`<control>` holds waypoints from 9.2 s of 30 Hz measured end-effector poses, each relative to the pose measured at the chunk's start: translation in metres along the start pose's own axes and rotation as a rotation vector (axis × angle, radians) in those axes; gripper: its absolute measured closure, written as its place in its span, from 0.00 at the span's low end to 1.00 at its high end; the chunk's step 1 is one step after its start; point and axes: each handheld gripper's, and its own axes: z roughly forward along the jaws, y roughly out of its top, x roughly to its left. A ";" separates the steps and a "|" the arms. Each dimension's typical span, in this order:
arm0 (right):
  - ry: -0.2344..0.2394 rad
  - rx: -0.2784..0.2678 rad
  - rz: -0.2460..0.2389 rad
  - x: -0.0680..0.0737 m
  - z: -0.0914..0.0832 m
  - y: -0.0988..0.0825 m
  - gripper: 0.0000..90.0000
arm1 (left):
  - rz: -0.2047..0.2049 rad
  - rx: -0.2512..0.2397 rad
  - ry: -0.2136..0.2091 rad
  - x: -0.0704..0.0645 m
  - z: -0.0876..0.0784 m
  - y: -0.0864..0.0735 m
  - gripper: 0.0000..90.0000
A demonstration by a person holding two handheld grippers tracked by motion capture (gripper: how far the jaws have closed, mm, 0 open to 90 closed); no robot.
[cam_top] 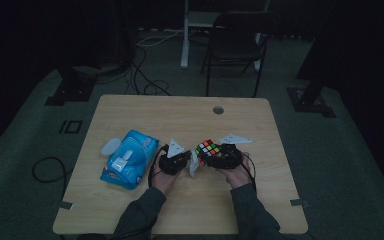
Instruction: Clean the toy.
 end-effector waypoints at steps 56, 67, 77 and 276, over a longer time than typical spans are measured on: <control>0.043 -0.058 0.083 -0.006 -0.007 0.002 0.38 | -0.003 -0.019 -0.077 -0.007 0.013 0.005 0.98; 0.042 -0.058 0.082 -0.007 -0.006 0.002 0.38 | 0.031 -0.007 -0.137 -0.022 0.019 0.001 0.98; 0.045 -0.055 0.080 -0.007 -0.006 0.001 0.38 | 0.046 -0.002 -0.147 -0.024 0.020 0.000 0.97; 0.075 0.048 -0.254 0.018 0.004 -0.006 0.38 | 0.116 -0.011 -0.311 -0.003 -0.015 0.059 0.97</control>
